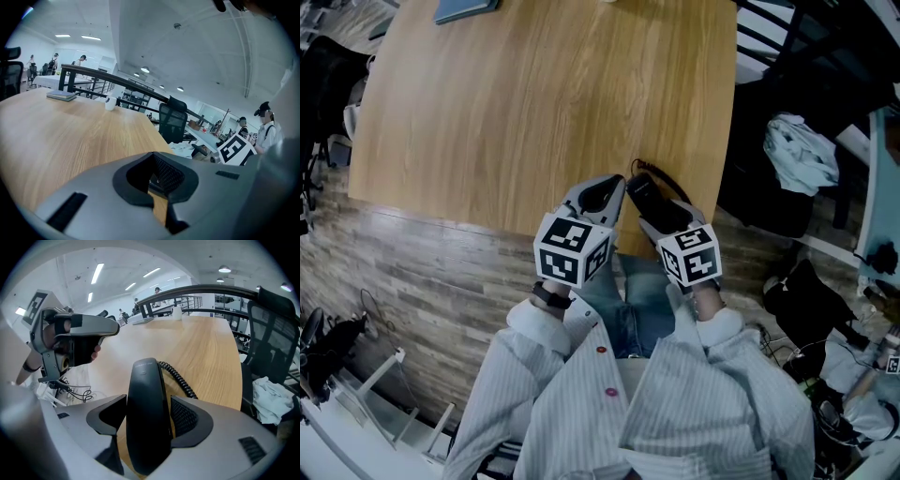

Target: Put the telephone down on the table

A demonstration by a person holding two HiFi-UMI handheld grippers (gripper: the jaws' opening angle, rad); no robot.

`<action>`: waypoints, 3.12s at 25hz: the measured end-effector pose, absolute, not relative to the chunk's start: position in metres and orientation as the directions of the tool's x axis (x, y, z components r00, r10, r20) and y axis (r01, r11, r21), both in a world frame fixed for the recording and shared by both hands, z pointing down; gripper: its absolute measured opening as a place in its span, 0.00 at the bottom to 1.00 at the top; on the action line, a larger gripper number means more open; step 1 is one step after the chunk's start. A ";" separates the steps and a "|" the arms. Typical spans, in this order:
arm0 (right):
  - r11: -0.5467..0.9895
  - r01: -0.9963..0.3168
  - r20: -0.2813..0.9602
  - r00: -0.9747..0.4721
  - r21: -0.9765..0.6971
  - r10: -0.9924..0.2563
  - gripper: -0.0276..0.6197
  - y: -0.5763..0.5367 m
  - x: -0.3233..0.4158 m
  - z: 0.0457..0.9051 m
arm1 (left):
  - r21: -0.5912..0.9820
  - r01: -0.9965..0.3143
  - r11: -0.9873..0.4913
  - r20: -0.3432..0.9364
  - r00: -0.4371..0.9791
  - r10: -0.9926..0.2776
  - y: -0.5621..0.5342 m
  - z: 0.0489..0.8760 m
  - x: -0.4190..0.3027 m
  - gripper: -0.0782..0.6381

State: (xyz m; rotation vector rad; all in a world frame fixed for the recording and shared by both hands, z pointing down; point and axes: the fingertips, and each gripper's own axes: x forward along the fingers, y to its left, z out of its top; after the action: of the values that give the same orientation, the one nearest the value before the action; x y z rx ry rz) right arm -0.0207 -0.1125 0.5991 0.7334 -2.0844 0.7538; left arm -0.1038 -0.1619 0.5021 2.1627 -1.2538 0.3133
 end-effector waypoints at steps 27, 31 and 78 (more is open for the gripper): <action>0.625 -0.645 0.501 -0.754 -0.440 -0.424 0.49 -0.168 -0.031 0.452 | 0.335 -0.815 -0.473 0.374 0.575 -0.727 -0.184 0.424 -0.078 0.12; 0.664 -0.607 0.434 -0.789 -0.437 -0.435 0.48 -0.173 -0.035 0.418 | 0.325 -0.806 -0.495 0.350 0.589 -0.729 -0.186 0.410 -0.072 0.12; 0.767 -0.562 0.325 -0.820 -0.309 -0.471 0.09 -0.187 -0.031 0.358 | 0.256 -0.773 -0.581 0.279 0.634 -0.721 -0.185 0.360 -0.062 0.12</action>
State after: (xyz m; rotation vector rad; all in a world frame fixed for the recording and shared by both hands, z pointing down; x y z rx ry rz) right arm -0.0307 -0.1871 0.3578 0.8110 -2.7344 0.5847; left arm -0.0624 -0.1847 0.3605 2.5054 -1.1913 0.2052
